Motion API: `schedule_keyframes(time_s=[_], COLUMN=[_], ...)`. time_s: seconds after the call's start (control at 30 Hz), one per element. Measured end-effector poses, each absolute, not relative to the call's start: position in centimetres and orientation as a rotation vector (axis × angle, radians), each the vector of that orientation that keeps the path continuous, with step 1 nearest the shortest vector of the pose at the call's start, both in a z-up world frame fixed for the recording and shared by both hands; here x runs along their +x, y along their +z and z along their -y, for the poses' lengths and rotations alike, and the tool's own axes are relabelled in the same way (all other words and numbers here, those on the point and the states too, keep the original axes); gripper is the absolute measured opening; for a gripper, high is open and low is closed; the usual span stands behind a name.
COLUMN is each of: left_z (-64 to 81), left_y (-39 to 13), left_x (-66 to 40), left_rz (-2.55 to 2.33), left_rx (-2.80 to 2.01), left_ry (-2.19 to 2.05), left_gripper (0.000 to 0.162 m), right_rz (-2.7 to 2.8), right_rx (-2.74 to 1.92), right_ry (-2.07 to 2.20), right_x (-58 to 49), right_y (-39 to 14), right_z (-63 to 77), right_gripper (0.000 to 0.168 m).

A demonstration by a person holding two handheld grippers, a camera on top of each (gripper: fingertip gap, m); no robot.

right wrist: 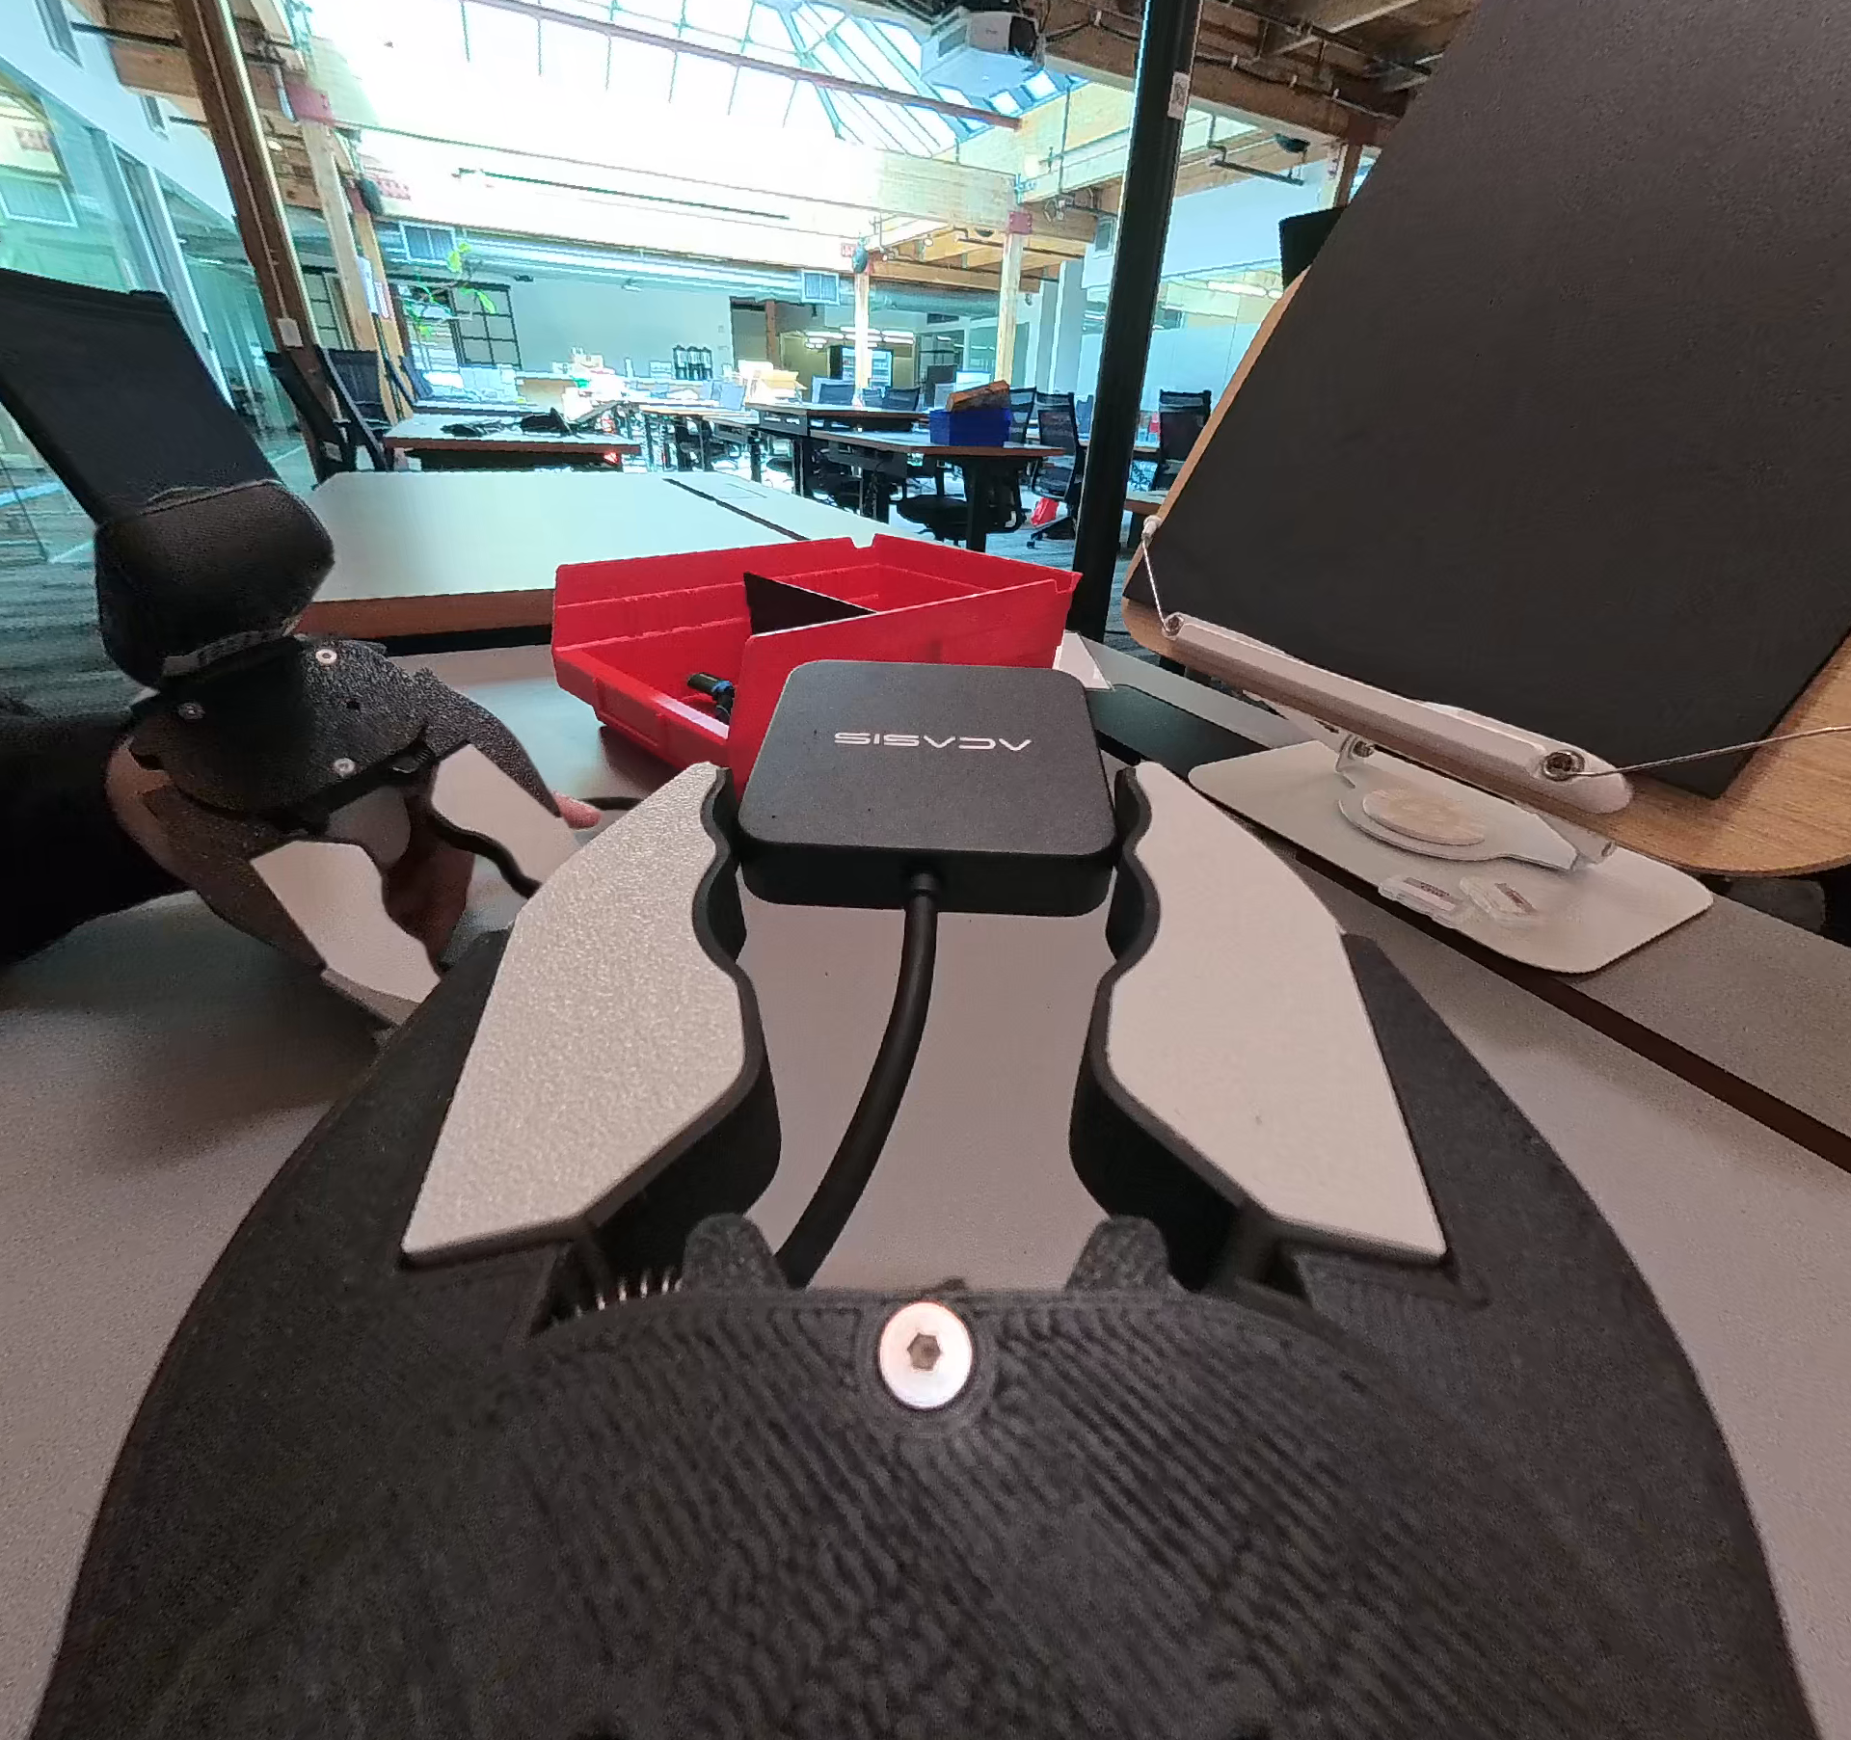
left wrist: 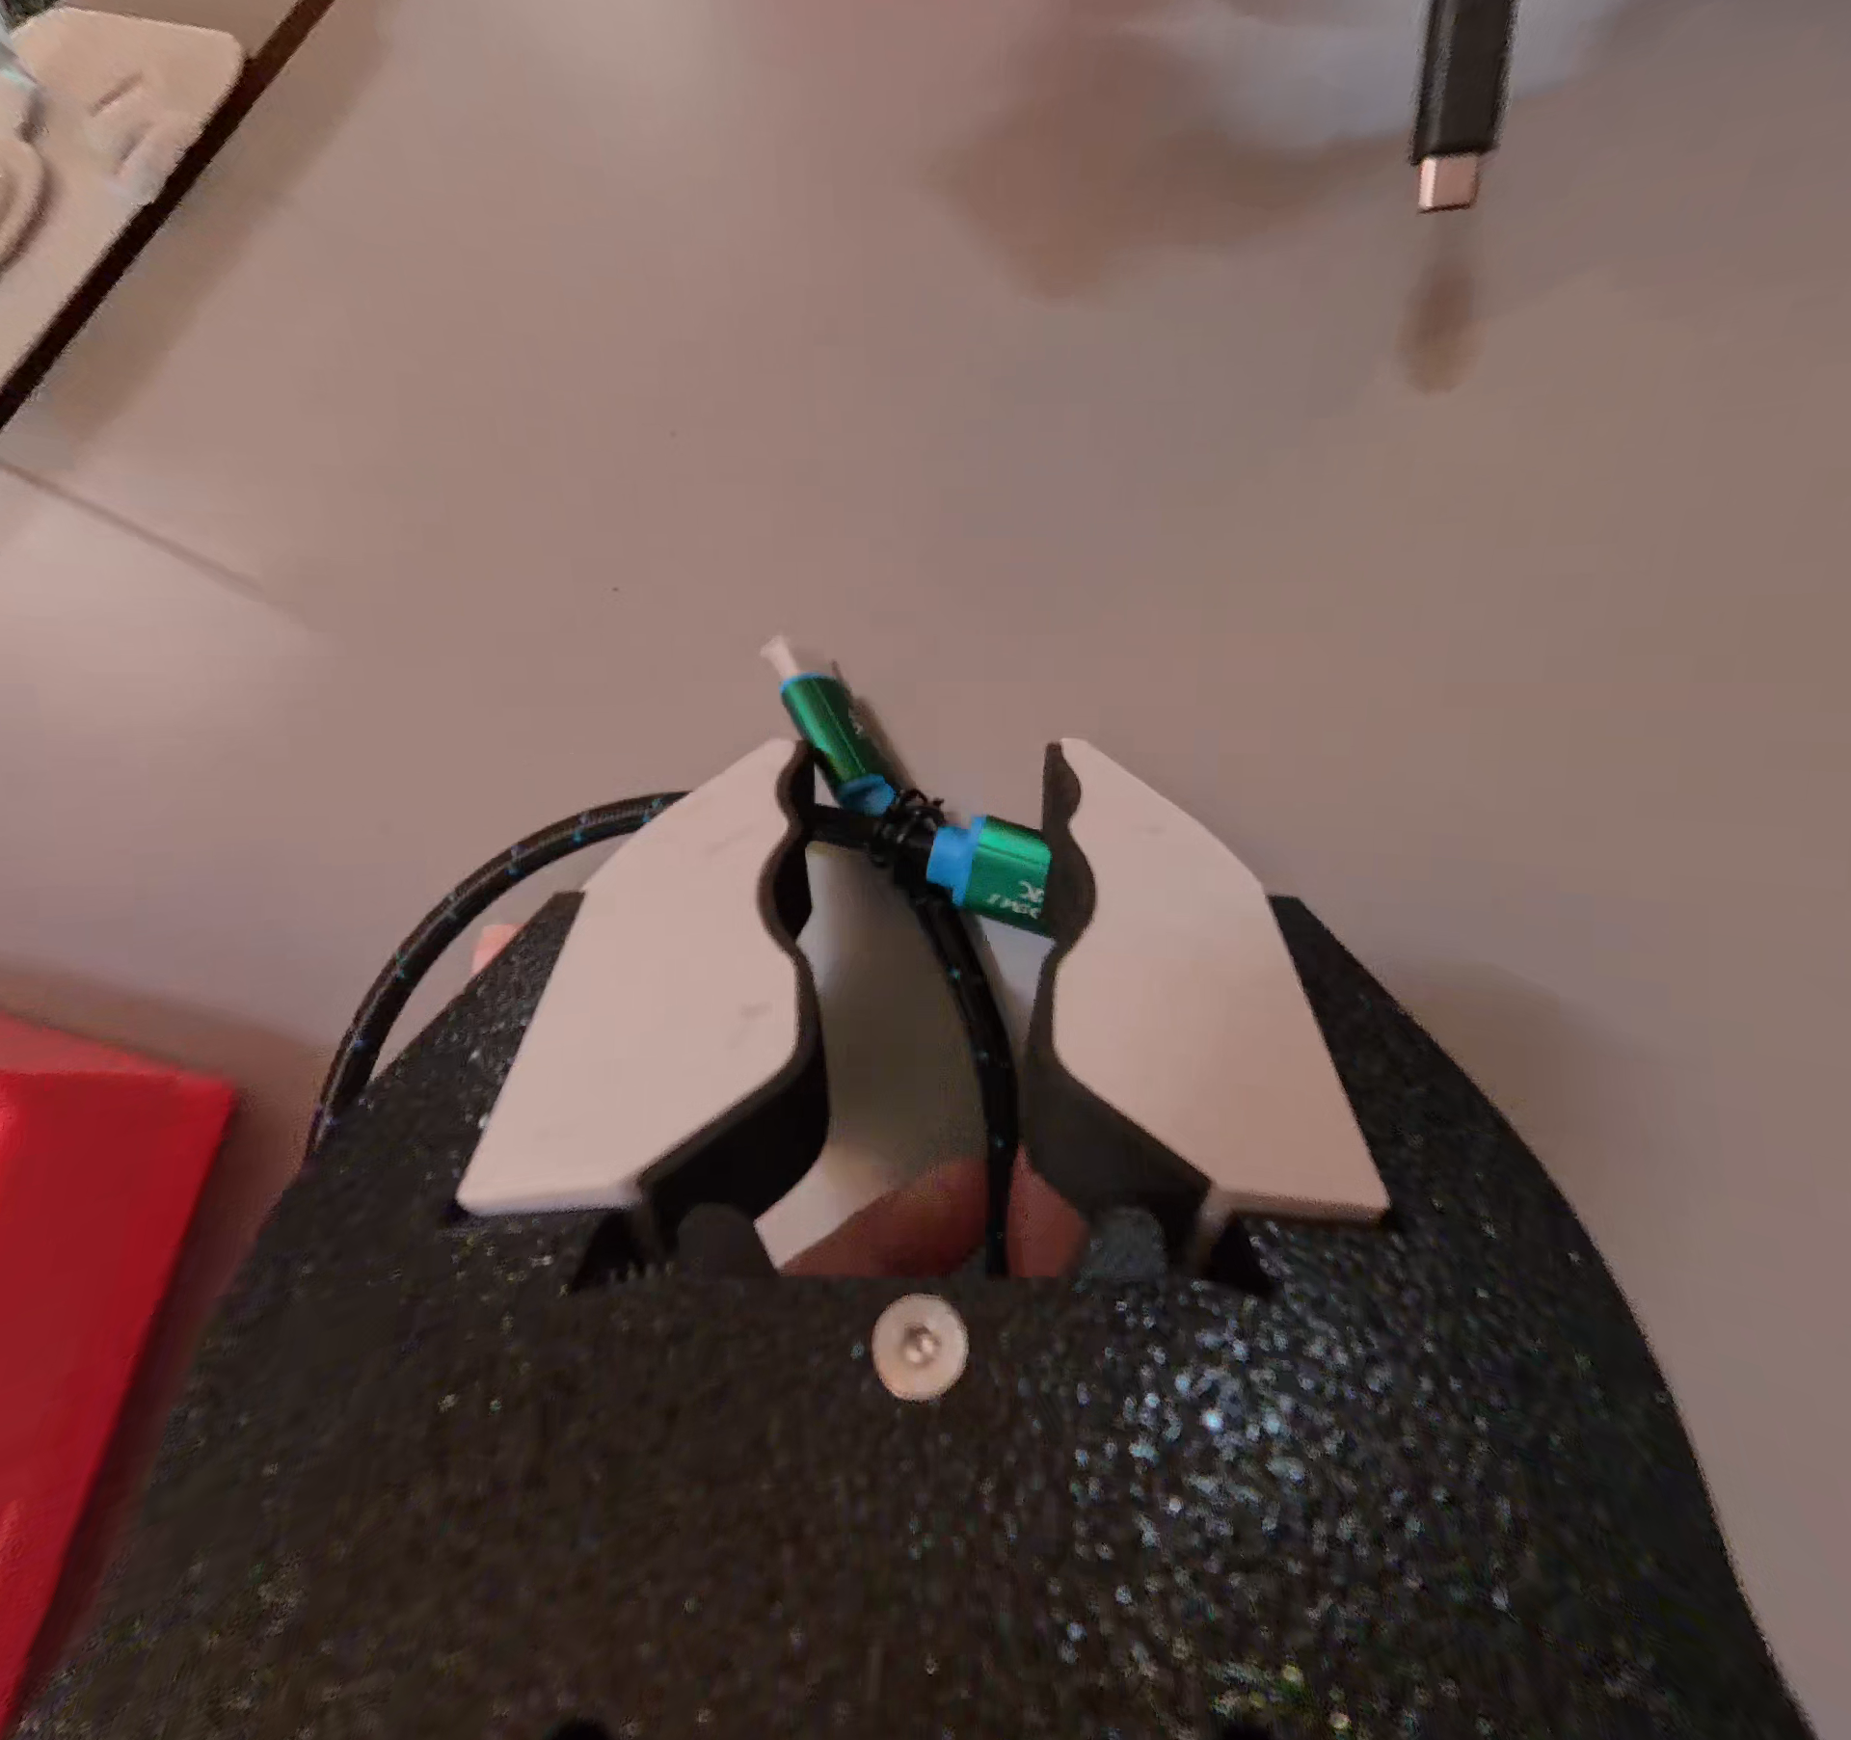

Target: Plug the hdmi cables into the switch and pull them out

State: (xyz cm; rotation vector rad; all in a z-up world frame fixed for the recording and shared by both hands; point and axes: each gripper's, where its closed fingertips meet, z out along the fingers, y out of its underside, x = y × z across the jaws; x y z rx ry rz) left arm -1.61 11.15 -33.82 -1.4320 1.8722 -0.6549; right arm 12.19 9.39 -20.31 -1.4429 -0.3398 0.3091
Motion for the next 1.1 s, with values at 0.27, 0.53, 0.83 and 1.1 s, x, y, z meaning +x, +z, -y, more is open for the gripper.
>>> schedule_keyframes(time_s=[0.27, 0.53, 0.83, 1.1], left_z=[-12.8, -16.1, -19.1, -25.8], left_y=[-24.7, -9.4, -9.6, -10.2], left_x=[-3.4, -12.8, -15.1, -21.8], left_rz=[-1.515, -0.666, -0.556, -0.469], left_rx=[-1.221, -0.913, -0.93, -1.146], left_ry=[-0.941, -1.707, -1.592, -0.725], left_gripper=[0.065, 0.069, 0.066, 0.066], right_rz=[0.336, 0.338, 0.342, 0.342], right_rx=[-1.438, -1.445, -1.449, -1.451], right_ry=[0.314, 0.317, 0.318, 0.308], right_x=[12.3, 12.2, 12.1, 12.2], right_y=[-20.2, -20.4, -20.5, -20.5], right_z=[-9.3, -9.4, -9.5, -9.5], right_gripper=[0.072, 0.072, 0.072, 0.072])
